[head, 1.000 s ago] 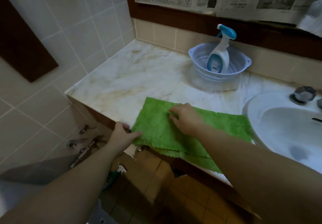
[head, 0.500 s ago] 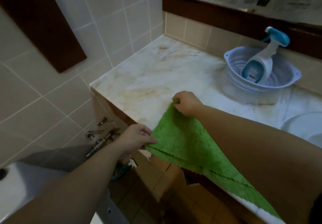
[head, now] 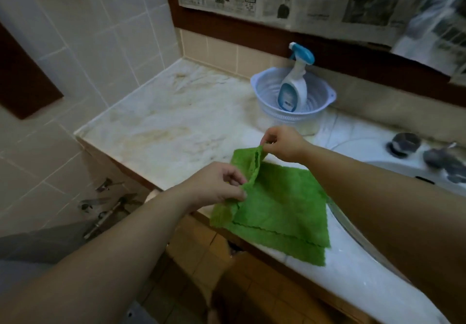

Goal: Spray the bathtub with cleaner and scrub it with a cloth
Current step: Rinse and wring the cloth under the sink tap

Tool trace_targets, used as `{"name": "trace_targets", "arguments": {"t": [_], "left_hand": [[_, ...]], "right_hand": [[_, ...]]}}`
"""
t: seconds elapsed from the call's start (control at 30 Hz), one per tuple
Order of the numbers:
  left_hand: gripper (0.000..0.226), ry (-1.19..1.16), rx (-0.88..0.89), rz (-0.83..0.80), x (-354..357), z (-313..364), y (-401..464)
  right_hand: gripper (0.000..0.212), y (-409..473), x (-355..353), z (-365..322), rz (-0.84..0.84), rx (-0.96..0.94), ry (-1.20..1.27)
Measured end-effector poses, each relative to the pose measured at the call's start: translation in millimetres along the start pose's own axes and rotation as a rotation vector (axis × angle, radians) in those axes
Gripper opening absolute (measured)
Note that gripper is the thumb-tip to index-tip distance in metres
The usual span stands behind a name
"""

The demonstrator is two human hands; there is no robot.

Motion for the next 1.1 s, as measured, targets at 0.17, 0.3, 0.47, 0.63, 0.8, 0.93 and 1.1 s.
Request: {"name": "trace_targets", "arguments": {"t": [0.17,0.3,0.47,0.63,0.8,0.93,1.1], "left_hand": [[0.023,0.083,0.001,-0.105,95,18,25],[0.027,0.153,-0.033,-0.196,150,12,37],[0.022,0.053,-0.112,-0.302,173,-4,48],[0.015,0.114,-0.024,-0.062,129,-1,83],[0.027,0.622,0.142,0.226,61,8,128],[0.057,0.848,0.034,0.112,50,-6,154],[0.028,0.989,0.057,-0.048,53,2,177]], "right_hand": [[0.007,-53,-27,80,0.036,0.132,0.028],[0.016,-84,-33,129,0.037,0.217,0.023],[0.016,-101,-21,158,0.006,0.253,0.035],[0.02,-96,-18,149,0.123,0.193,-0.031],[0.05,-82,6,126,-0.014,0.155,-0.362],[0.047,-73,21,123,-0.113,0.202,-0.574],[0.029,-66,28,119,-0.139,0.241,-0.606]]}}
Point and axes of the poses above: each hand's wrist, its own y-axis towards the middle knuckle, its own x-axis out of the palm, z = x × y, the point moved 9 cm from there along y, towards the middle knuckle, and after that the axes turned 7 degrees about -y, right-handed, at the moved point
